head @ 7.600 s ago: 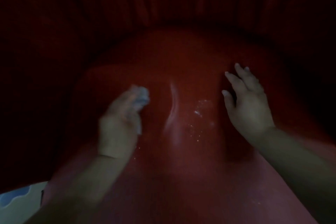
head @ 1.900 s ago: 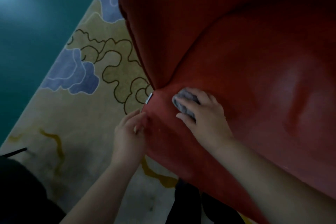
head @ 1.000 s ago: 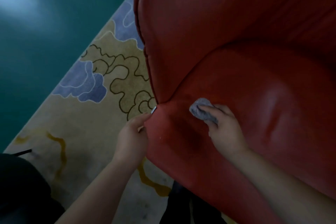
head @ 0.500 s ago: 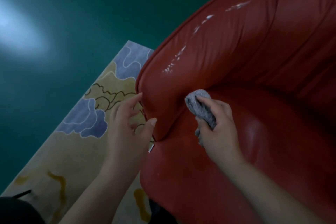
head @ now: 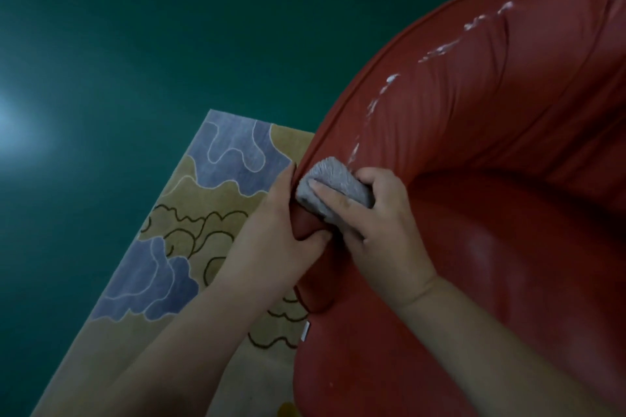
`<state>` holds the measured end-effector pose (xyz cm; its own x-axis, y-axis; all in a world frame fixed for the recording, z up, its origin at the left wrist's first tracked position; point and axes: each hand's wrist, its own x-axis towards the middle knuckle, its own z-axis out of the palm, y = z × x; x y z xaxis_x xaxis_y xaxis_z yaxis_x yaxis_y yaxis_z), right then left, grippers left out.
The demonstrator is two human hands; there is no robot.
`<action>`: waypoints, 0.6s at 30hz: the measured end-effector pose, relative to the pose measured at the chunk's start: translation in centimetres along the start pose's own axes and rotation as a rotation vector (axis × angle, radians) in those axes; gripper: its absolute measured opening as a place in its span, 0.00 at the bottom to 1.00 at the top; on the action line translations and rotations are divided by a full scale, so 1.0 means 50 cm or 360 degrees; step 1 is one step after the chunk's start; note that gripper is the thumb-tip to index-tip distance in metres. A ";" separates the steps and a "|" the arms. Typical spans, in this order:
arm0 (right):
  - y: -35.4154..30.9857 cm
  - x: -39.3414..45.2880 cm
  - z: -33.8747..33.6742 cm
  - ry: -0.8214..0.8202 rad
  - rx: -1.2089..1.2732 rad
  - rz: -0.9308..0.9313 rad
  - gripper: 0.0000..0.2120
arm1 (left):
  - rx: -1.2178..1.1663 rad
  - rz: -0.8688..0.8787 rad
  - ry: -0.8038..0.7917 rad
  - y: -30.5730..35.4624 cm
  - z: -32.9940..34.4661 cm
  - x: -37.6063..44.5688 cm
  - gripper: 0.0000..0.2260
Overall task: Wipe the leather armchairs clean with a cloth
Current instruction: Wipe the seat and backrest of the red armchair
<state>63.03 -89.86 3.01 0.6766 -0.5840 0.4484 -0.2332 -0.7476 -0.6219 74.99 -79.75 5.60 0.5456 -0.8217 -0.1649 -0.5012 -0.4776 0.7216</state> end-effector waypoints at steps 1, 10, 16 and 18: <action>0.013 0.001 -0.004 0.0034 -0.0083 -0.0030 0.17 | 0.0010 0.0016 -0.0013 -0.003 -0.001 0.000 0.38; 0.001 0.005 0.000 0.0153 -0.0087 0.0132 0.17 | -0.0214 0.0066 -0.0011 -0.007 0.007 -0.002 0.36; 0.092 0.064 -0.056 0.0385 -0.0115 0.0410 0.18 | -0.0240 0.0021 0.0074 -0.009 0.009 -0.006 0.36; 0.076 0.073 -0.050 0.0301 -0.0085 0.0291 0.21 | -0.0191 0.0032 0.0166 0.004 0.010 0.003 0.37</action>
<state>62.86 -95.61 3.90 0.4785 -0.7559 0.4468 -0.3792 -0.6368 -0.6713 74.65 -80.14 5.37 0.6061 -0.7910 -0.0831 -0.4325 -0.4154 0.8002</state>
